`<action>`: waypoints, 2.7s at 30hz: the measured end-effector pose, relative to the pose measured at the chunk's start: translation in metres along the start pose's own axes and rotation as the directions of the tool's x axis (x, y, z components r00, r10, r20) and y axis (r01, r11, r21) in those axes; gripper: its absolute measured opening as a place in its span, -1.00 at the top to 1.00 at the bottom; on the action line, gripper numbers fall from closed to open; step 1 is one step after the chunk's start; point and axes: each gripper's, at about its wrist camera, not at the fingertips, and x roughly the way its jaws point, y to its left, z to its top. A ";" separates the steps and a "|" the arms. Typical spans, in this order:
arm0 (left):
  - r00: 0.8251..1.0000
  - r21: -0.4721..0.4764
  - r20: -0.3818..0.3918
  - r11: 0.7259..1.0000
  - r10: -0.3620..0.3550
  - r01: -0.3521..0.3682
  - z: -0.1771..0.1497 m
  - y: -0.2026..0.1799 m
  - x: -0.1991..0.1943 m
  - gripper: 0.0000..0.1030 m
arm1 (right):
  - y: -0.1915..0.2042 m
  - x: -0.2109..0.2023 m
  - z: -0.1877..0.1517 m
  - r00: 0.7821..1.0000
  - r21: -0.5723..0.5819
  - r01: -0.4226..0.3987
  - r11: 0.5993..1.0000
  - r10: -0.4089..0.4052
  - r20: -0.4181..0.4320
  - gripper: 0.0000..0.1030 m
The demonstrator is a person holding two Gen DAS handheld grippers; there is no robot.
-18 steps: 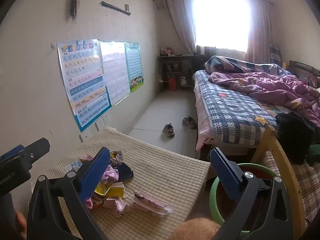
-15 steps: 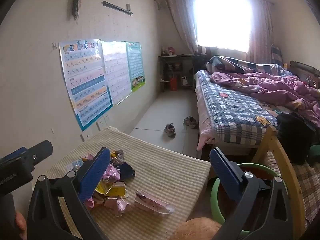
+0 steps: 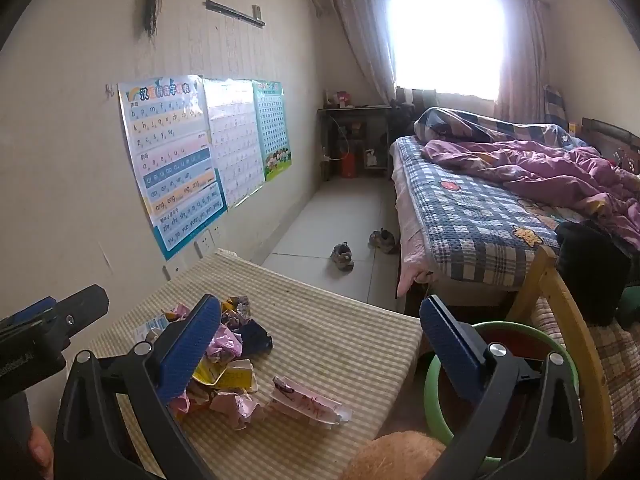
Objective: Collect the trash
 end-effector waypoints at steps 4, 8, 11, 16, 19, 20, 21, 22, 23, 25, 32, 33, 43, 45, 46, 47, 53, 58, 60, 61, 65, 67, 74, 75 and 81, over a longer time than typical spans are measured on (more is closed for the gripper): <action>1.000 -0.001 -0.001 1.000 0.003 -0.003 -0.001 0.000 0.001 -0.90 | 0.001 0.001 -0.002 1.000 -0.003 -0.001 1.000 0.001 -0.002 -0.86; 1.000 -0.004 -0.005 1.000 -0.001 0.001 -0.003 0.000 0.002 -0.90 | 0.000 0.002 -0.002 1.000 -0.001 -0.001 1.000 0.001 -0.007 -0.86; 1.000 -0.005 -0.011 1.000 0.001 -0.001 -0.004 -0.001 0.003 -0.90 | 0.001 0.002 -0.002 1.000 -0.002 -0.002 1.000 0.002 -0.009 -0.86; 1.000 -0.005 -0.015 1.000 -0.001 0.001 -0.003 -0.001 0.003 -0.90 | 0.000 0.003 -0.003 1.000 0.001 -0.004 1.000 0.004 -0.017 -0.86; 1.000 -0.007 -0.016 1.000 -0.002 0.001 -0.003 -0.001 0.003 -0.90 | 0.000 0.003 -0.004 1.000 0.001 -0.004 1.000 0.004 -0.018 -0.86; 1.000 -0.006 -0.017 1.000 0.000 0.000 -0.004 -0.001 0.003 -0.89 | 0.000 0.003 -0.004 1.000 0.001 -0.004 1.000 0.004 -0.018 -0.86; 1.000 -0.005 -0.018 1.000 0.002 -0.002 -0.004 -0.002 0.004 -0.89 | 0.000 0.004 -0.004 1.000 0.003 -0.004 1.000 0.004 -0.019 -0.86; 1.000 -0.003 -0.020 1.000 0.004 -0.004 -0.004 -0.002 0.004 -0.89 | 0.000 0.004 -0.004 1.000 0.004 -0.004 1.000 0.004 -0.020 -0.86; 1.000 -0.001 -0.022 1.000 0.005 -0.005 -0.005 -0.002 0.004 -0.90 | 0.000 0.005 -0.005 1.000 0.006 -0.004 1.000 0.004 -0.021 -0.86; 1.000 0.003 -0.024 1.000 0.008 -0.008 -0.006 -0.003 0.005 -0.89 | 0.000 0.005 -0.005 1.000 0.008 -0.004 1.000 0.004 -0.021 -0.86; 1.000 0.012 -0.026 1.000 0.008 -0.008 -0.005 -0.004 0.006 -0.89 | -0.001 0.006 -0.007 1.000 0.003 -0.006 1.000 0.006 -0.027 -0.86; 1.000 0.012 -0.027 1.000 0.009 -0.008 -0.005 -0.004 0.007 -0.89 | -0.001 0.006 -0.007 1.000 0.003 -0.006 1.000 0.006 -0.026 -0.86; 1.000 0.013 -0.028 1.000 0.007 -0.007 -0.007 -0.004 0.008 -0.89 | -0.001 0.007 -0.007 1.000 0.003 -0.005 1.000 0.005 -0.028 -0.86; 1.000 0.013 -0.030 1.000 0.007 -0.006 -0.008 -0.004 0.009 -0.90 | -0.002 0.007 -0.008 1.000 0.005 -0.005 1.000 0.005 -0.029 -0.86; 1.000 0.013 -0.029 1.000 0.006 -0.006 -0.009 -0.005 0.009 -0.89 | -0.002 0.007 -0.008 1.000 0.006 -0.005 1.000 0.006 -0.029 -0.86; 1.000 0.013 -0.030 1.000 0.005 -0.005 -0.009 -0.005 0.009 -0.89 | -0.002 0.007 -0.009 1.000 0.007 -0.005 1.000 0.005 -0.029 -0.86; 0.999 0.016 -0.032 1.000 -0.002 0.003 -0.011 -0.007 0.009 -0.90 | -0.003 0.007 -0.009 1.000 0.009 -0.004 1.000 0.004 -0.028 -0.86; 0.999 0.015 -0.034 1.000 -0.004 0.004 -0.010 -0.007 0.009 -0.89 | -0.006 0.008 -0.009 0.999 0.012 -0.001 1.000 0.002 -0.032 -0.86; 0.999 0.016 -0.034 1.000 -0.002 0.002 -0.010 -0.008 0.009 -0.90 | -0.006 0.008 -0.008 0.999 0.012 0.001 1.000 0.000 -0.034 -0.86; 0.999 0.017 -0.033 1.000 -0.003 0.003 -0.010 -0.007 0.009 -0.90 | -0.005 0.009 -0.008 0.999 0.012 0.001 1.000 -0.001 -0.035 -0.86; 0.999 0.016 -0.034 1.000 -0.003 0.004 -0.010 -0.007 0.010 -0.90 | -0.006 0.008 -0.009 0.999 0.011 0.001 1.000 -0.001 -0.038 -0.86; 0.999 0.016 -0.035 1.000 -0.002 0.003 -0.010 -0.007 0.010 -0.89 | -0.004 0.009 -0.009 0.999 0.011 0.002 1.000 -0.002 -0.041 -0.86; 0.999 0.010 -0.042 1.000 -0.003 0.004 -0.012 -0.005 0.011 -0.89 | -0.004 0.013 -0.012 0.998 0.009 0.005 1.000 -0.005 -0.061 -0.86; 0.999 0.003 -0.051 1.000 -0.011 0.012 -0.013 -0.004 0.012 -0.90 | -0.004 0.014 -0.012 0.998 0.010 0.007 1.000 -0.006 -0.064 -0.86; 0.994 -0.016 -0.105 1.000 0.019 -0.021 -0.023 0.013 0.025 -0.90 | -0.009 0.024 -0.018 0.995 0.008 0.016 1.000 -0.015 -0.101 -0.86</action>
